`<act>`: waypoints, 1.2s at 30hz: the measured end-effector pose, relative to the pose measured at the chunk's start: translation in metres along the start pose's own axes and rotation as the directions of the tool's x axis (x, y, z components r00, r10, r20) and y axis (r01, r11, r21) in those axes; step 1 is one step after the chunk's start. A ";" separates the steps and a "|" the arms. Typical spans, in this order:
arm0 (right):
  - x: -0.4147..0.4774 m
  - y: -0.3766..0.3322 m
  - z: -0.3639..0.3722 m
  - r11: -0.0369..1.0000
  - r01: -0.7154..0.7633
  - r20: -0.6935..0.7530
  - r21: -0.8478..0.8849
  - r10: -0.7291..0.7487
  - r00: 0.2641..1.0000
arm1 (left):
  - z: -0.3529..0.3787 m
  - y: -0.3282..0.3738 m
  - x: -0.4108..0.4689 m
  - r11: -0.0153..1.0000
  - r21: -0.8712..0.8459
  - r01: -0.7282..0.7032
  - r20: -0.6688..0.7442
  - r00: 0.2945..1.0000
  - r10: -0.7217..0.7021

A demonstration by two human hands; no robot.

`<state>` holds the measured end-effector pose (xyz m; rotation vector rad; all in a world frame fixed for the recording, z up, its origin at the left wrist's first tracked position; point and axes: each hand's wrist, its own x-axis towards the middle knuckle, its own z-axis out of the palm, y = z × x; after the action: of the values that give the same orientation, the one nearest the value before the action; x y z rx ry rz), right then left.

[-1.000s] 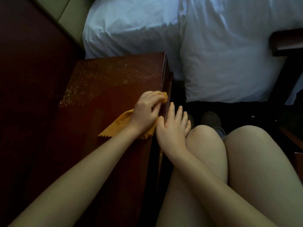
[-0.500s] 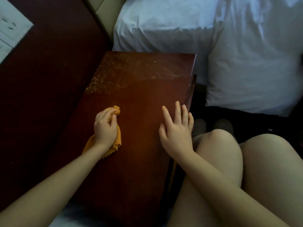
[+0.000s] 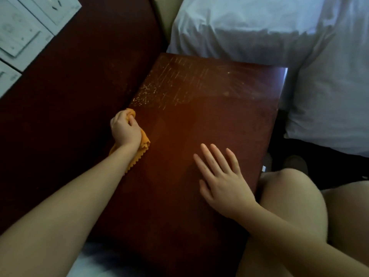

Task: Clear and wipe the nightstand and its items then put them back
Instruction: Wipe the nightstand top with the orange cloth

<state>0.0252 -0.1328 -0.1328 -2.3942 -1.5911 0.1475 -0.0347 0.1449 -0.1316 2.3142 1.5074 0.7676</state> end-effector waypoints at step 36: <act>0.005 0.001 -0.003 1.000 -0.015 -0.003 0.008 0.015 1.000 | -0.011 -0.033 0.036 0.951 -0.110 -0.288 0.206 0.930 0.306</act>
<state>0.0287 -0.1286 -0.1300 -2.3995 -1.5689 0.1532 -0.0549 0.1911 -0.1287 2.5043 1.0289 0.5994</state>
